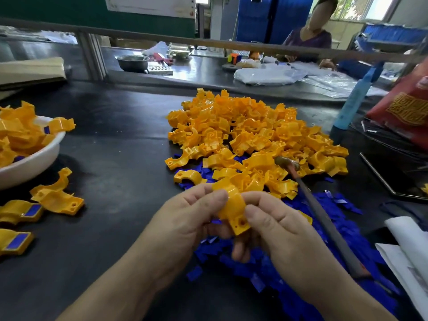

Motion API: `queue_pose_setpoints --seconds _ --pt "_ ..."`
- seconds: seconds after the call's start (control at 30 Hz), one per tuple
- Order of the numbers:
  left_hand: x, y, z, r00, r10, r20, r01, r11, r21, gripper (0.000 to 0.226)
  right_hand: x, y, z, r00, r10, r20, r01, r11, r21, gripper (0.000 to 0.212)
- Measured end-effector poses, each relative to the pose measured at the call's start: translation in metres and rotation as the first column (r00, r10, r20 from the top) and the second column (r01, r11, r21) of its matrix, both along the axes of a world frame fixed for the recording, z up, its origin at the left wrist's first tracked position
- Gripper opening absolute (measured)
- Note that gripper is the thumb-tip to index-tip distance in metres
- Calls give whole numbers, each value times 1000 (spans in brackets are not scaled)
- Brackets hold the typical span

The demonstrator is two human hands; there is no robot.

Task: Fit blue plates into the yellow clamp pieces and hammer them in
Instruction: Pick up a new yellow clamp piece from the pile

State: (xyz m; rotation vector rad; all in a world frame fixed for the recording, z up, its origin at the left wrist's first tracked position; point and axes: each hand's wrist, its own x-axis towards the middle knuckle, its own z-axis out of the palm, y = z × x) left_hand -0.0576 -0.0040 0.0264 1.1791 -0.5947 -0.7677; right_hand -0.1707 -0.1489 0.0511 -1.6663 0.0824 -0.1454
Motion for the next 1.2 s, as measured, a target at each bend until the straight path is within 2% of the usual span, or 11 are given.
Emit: queue_pose_setpoints --seconds 0.1,0.23,0.4,0.47,0.5,0.57,0.63,0.73,0.83,0.97,1.2 --pt "-1 2 3 998 36 -43 -35 999 9 55 0 1 1 997 52 -60 -46 995 93 26" --pt "1 12 11 974 -14 226 -32 980 197 41 1 0 2 993 13 -113 -10 999 33 25" --pt "0 12 12 964 -169 204 98 942 321 32 1 2 2 985 -109 -134 89 985 -145 27" --pt "1 11 11 969 -176 176 101 925 367 31 -1 -2 2 982 -146 -120 99 937 -336 32" --pt "2 11 11 978 -125 169 54 926 373 32 -3 -6 3 980 -174 -98 103 860 -499 38" --pt "7 12 12 991 23 134 -71 930 361 43 -7 -13 5 972 -209 -110 29 568 -823 55" --pt "15 14 12 984 173 34 -175 932 318 53 -9 -16 2 946 -256 -201 -128 274 -953 66" --pt "21 14 11 954 272 -124 -239 943 230 61 -5 -8 -13 949 -234 -213 -180 157 -971 62" --pt "18 10 10 944 274 -183 -234 948 214 59 6 -3 -25 970 -232 -74 -42 140 -989 48" --pt "17 7 9 945 283 -165 -234 935 267 43 14 -9 -37 977 -210 45 90 210 -974 26" --pt "13 5 9 950 250 -185 -192 939 285 41 11 -16 -33 957 -256 136 251 497 -831 44"
